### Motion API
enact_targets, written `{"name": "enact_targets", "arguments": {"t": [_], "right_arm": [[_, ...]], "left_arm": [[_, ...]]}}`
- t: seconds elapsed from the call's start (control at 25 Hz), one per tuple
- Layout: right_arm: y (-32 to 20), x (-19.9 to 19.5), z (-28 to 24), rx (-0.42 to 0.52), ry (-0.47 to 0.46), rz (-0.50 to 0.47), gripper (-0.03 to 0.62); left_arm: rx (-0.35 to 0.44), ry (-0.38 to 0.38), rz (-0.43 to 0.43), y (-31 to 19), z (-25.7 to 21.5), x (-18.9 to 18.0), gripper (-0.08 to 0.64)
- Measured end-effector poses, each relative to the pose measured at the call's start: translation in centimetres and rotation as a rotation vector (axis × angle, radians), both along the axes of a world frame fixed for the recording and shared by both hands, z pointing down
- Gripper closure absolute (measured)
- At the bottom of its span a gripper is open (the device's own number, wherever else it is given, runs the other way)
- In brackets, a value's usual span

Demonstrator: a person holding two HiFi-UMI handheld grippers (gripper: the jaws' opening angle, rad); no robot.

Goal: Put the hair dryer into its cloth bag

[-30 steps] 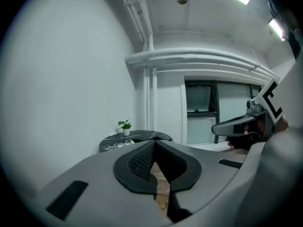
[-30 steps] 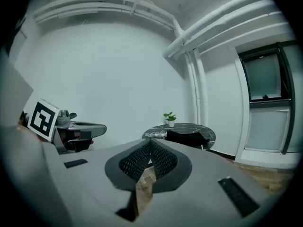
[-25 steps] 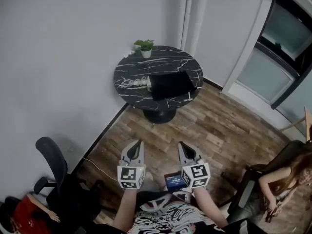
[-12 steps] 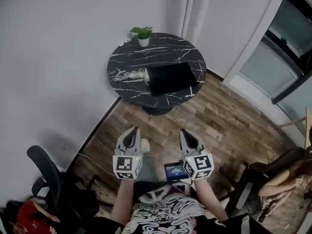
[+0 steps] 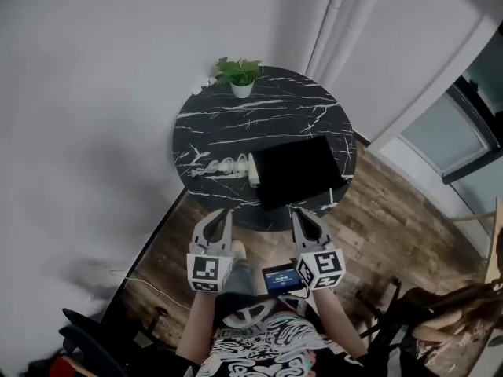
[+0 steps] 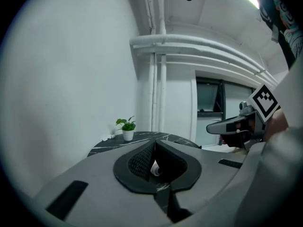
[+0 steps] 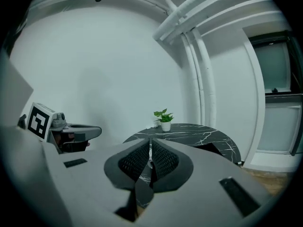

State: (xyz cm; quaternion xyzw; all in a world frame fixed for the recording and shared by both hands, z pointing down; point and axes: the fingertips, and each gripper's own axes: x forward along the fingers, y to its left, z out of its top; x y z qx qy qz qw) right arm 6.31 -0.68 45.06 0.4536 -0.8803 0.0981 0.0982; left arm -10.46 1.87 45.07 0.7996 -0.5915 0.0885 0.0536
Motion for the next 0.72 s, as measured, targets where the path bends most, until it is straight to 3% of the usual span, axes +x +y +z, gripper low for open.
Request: {"name": "enact_targets", "arguments": {"t": [0.24,0.48,0.72], "right_arm": [[-9.3,-5.6,1.5,-0.077,0.034,0.006,0.571],[-13.4,-7.4,4.0,-0.155,0.076,0.012,0.568],[-14.5,-8.8,6.6,-0.247,0.119,-0.022,0.472]], "left_arm": [[-0.037,-0.013,0.052,-10.5,0.9,-5.0,0.545],[-0.110,-0.075,0.109,-16.3,4.1,-7.3,0.545],[-0.172,-0.103,0.140,-18.8,6.9,-8.6,0.543]]}}
